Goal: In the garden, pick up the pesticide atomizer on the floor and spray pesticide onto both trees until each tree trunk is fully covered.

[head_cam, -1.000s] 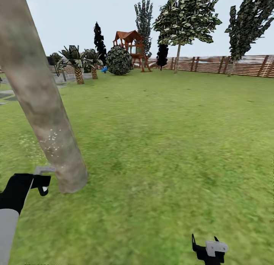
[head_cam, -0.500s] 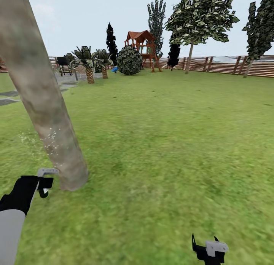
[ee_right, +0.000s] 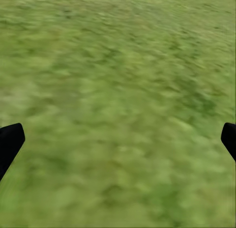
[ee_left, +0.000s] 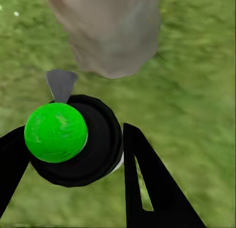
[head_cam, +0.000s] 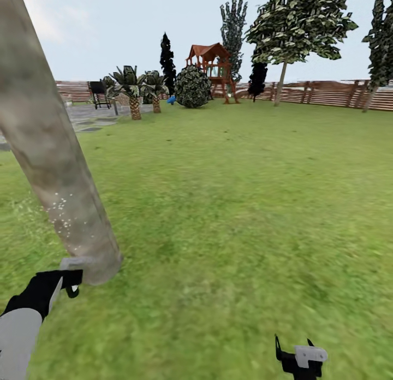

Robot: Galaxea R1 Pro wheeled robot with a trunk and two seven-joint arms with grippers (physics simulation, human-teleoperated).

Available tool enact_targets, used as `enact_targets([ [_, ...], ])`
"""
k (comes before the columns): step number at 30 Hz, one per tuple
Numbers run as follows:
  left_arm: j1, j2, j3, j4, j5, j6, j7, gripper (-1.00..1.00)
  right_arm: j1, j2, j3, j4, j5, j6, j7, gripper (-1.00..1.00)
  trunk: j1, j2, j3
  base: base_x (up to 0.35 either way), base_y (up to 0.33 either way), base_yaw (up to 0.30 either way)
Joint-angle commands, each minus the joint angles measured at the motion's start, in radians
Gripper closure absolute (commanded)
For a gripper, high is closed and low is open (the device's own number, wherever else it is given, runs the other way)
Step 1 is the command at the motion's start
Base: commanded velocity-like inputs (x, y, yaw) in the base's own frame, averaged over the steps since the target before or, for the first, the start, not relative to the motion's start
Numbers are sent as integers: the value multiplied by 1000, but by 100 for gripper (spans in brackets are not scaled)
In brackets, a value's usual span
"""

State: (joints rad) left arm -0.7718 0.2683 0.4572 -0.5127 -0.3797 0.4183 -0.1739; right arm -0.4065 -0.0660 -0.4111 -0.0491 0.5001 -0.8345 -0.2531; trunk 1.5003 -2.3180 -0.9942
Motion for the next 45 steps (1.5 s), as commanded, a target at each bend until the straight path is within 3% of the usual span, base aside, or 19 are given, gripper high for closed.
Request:
enact_targets([
  [1,1,18,22,5,8,-11,19,100,0,0,0,0,0,0,0,-100,0,0,0,280,-163,276],
  [3,14,44,41,12,6,-32,38,100,0,0,0,0,0,0,0,-100,0,0,0,278,-165,277],
  [6,27,43,41,12,5,-38,44,100,0,0,0,0,0,0,0,-100,0,0,0,187,-215,278],
  [7,28,39,40,14,7,-39,44,100,0,0,0,0,0,0,0,-100,0,0,0,79,-252,278],
  [8,29,11,40,14,6,-39,45,100,0,0,0,0,0,0,0,-100,0,0,0,21,-268,162],
  [10,29,-19,40,9,5,-39,46,100,0,0,0,0,0,0,0,-100,0,0,0,8,-272,63],
  [14,29,-32,38,1,5,-39,47,100,0,0,0,0,0,0,0,-100,0,0,0,2,-274,12],
  [17,29,-29,37,0,4,-38,47,100,0,0,0,0,0,0,0,-100,0,0,0,0,-275,84],
  [21,29,25,38,-1,3,-38,44,100,0,0,0,0,0,0,0,-100,0,0,0,64,-275,271],
  [23,29,37,33,-1,1,-35,41,100,0,0,0,0,1,0,0,-100,0,0,0,110,-275,278],
  [27,29,25,34,0,-46,-33,44,100,0,0,0,0,1,0,0,-100,0,0,0,167,-251,188],
  [29,28,-8,23,0,-60,-32,46,100,0,0,0,0,2,0,0,-100,0,0,0,232,-199,17],
  [30,25,-22,-8,-1,-63,-28,46,100,0,0,0,0,2,0,1,-100,0,0,0,241,-189,2],
  [35,25,-7,-13,-1,-65,-25,45,100,0,-1,0,0,2,0,0,-100,0,0,0,242,-185,0],
  [39,29,41,-11,3,-64,-28,46,100,0,-2,0,0,2,0,0,-100,0,0,0,243,-183,2],
  [42,29,40,-12,13,-62,-33,47,100,0,-1,0,0,2,0,0,-100,0,0,0,237,-188,140],
  [45,29,12,-10,15,-56,-33,47,100,0,0,0,0,2,0,0,-100,0,0,0,133,-238,262],
])
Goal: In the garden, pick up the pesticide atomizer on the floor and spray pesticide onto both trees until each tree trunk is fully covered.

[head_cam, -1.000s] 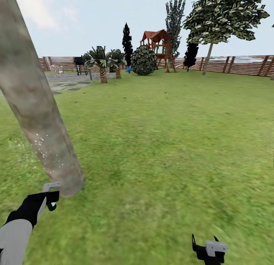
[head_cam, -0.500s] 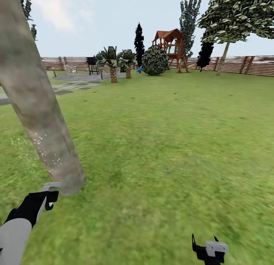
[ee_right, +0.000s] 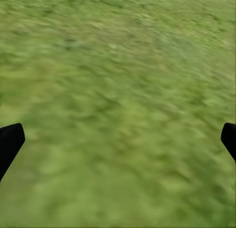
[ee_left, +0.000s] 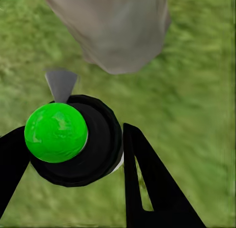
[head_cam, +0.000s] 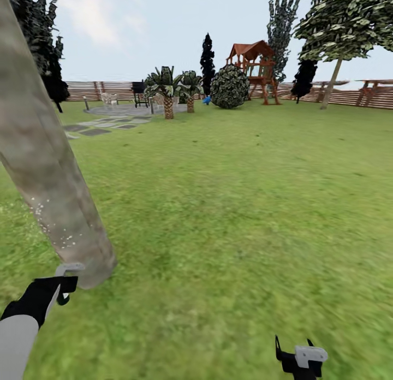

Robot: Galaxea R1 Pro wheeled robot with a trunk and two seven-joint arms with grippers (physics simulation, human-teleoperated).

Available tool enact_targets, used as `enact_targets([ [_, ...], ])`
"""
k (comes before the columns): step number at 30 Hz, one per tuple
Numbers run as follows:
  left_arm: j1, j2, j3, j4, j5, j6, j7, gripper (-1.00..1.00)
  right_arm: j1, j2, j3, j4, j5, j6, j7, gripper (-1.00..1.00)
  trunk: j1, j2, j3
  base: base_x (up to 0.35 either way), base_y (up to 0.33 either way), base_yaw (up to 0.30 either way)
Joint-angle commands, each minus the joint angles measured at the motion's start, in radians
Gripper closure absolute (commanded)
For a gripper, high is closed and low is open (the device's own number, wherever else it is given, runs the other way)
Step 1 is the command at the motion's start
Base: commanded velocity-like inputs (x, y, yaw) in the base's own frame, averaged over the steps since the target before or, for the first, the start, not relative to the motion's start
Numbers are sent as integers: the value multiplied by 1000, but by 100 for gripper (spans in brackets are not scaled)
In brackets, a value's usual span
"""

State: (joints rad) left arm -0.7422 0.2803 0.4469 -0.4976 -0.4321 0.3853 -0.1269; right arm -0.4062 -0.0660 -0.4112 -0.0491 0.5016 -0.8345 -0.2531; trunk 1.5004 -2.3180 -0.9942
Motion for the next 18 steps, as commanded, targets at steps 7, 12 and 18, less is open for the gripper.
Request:
enact_targets([
  [7,-2,-12,15,-14,-5,1,1,100,0,0,0,0,0,0,0,-100,0,0,0,36,-270,277],
  [12,-2,36,53,-15,-3,1,28,100,0,0,0,0,0,0,0,-100,0,0,0,170,-244,236],
  [18,-7,-33,44,-32,-4,-2,34,100,0,0,0,0,0,0,0,-100,0,0,0,52,-264,18],
])
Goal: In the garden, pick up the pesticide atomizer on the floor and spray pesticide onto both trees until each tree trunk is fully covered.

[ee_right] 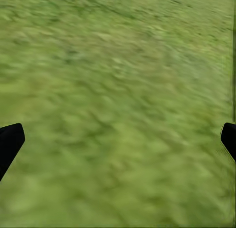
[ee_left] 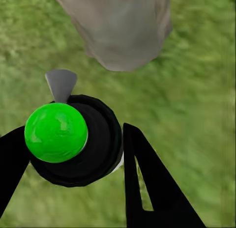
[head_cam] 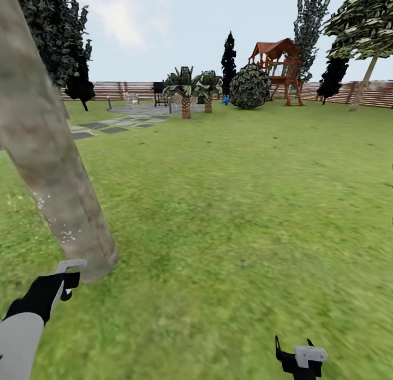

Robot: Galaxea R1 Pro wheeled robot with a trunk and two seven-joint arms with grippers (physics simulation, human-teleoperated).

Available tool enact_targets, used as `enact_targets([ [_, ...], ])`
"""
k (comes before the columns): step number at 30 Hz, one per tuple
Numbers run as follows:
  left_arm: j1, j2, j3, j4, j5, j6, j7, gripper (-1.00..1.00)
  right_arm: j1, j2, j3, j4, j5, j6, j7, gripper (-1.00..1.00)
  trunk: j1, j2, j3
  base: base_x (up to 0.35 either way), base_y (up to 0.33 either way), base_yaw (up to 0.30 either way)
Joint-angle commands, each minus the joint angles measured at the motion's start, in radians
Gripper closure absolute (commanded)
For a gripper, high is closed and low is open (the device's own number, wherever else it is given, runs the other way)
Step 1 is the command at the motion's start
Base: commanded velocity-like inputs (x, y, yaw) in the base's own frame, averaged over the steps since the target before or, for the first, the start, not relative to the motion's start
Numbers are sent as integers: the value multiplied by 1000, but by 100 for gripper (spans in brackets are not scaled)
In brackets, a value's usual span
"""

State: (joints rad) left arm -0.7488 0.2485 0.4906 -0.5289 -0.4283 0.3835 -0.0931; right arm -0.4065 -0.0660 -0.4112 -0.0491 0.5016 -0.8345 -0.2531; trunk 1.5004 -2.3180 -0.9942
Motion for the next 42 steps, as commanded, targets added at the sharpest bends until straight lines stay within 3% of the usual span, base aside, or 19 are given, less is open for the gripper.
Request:
enact_targets([
  [1,-2,-16,0,-8,-7,0,0,100,0,0,0,0,0,0,0,-100,0,0,0,2,-273,6],
  [3,-4,-38,0,-23,-9,0,0,100,0,0,0,0,0,0,0,-100,0,0,0,1,-273,109],
  [5,-5,-41,-1,-35,-8,3,-1,100,0,0,0,0,0,0,0,-100,0,0,0,0,-273,222],
  [13,-4,-5,11,-114,-5,10,-3,100,0,-1,0,0,0,0,0,-100,0,0,0,107,-262,173],
  [15,-44,-74,2,-118,-5,17,-2,100,0,0,0,0,0,0,0,-100,0,0,0,219,-209,112],
  [16,-55,-79,1,-118,-6,22,-2,100,0,0,0,0,0,0,0,-100,0,0,0,245,-186,242],
  [24,-66,-51,5,-198,-8,56,-4,100,0,0,0,0,0,0,0,-100,0,0,0,293,-127,274],
  [29,-73,-116,-2,-204,-10,57,-3,100,0,0,0,0,0,0,0,-100,0,0,0,284,-143,278],
  [31,-74,-110,4,-204,-8,57,-3,100,0,0,0,0,0,0,0,-100,0,0,0,273,19,278],
  [35,-64,-69,7,-204,-7,57,-7,100,0,0,0,0,0,0,0,-100,0,0,0,168,152,278],
  [39,-73,-86,-2,-204,-10,58,-3,100,0,0,0,0,0,0,0,-100,0,0,0,14,16,278],
  [41,-95,-113,-19,-205,-9,114,-4,100,0,0,0,0,0,0,0,-100,0,0,0,1,1,278],
  [42,-108,-119,-45,-205,-9,143,-7,100,0,0,0,0,0,0,0,-100,0,0,0,0,0,278],
])
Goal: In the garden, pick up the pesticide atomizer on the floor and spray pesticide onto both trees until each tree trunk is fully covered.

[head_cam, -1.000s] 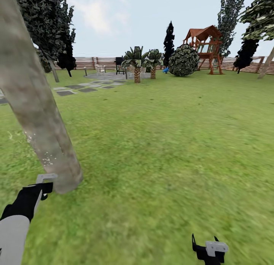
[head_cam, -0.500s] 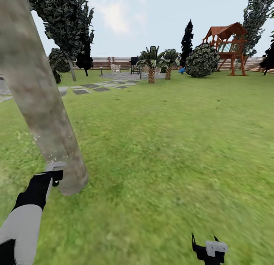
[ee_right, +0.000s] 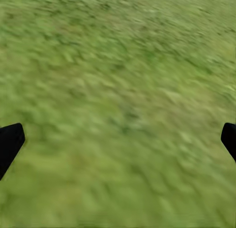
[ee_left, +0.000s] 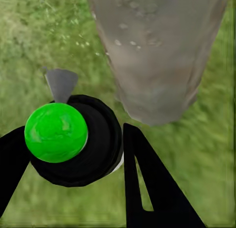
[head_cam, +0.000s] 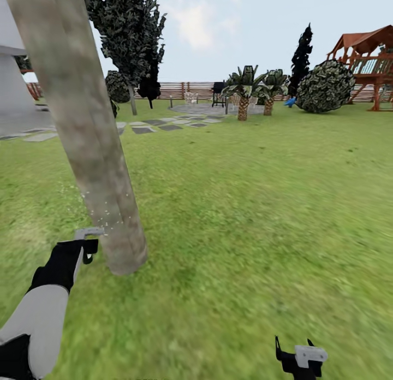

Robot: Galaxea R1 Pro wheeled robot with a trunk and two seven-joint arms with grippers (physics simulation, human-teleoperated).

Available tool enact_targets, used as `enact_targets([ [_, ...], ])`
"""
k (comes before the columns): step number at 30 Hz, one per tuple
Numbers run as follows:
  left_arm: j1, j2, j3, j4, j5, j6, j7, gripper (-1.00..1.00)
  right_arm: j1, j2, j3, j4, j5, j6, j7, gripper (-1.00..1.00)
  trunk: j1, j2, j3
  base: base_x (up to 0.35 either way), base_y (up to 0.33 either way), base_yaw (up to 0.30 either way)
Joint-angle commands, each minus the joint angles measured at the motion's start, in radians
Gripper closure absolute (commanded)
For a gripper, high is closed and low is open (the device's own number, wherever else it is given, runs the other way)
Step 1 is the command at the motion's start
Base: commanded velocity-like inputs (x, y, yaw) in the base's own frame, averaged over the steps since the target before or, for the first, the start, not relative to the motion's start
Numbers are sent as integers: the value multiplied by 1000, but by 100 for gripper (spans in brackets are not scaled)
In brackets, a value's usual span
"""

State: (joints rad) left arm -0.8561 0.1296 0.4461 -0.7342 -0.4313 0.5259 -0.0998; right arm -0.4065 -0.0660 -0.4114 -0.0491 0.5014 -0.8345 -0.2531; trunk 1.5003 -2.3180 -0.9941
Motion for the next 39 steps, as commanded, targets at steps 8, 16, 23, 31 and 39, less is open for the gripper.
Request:
enact_targets([
  [8,-7,68,-77,-55,-4,39,-12,100,0,0,0,0,0,0,0,-100,0,0,0,0,0,253],
  [16,-16,16,-159,-56,-2,53,-11,100,0,-2,0,0,0,0,0,-100,0,0,0,163,-157,14],
  [23,-9,31,-152,-169,2,141,-13,100,0,-2,0,0,0,0,0,-100,0,0,0,216,-52,0],
  [31,-4,17,-167,-233,-4,168,-172,100,0,-2,0,0,0,0,0,-100,0,0,0,7,0,153],
  [39,-2,19,-255,-299,-1,216,-181,100,0,-2,0,0,0,0,0,-100,0,0,0,-34,-62,165],
])
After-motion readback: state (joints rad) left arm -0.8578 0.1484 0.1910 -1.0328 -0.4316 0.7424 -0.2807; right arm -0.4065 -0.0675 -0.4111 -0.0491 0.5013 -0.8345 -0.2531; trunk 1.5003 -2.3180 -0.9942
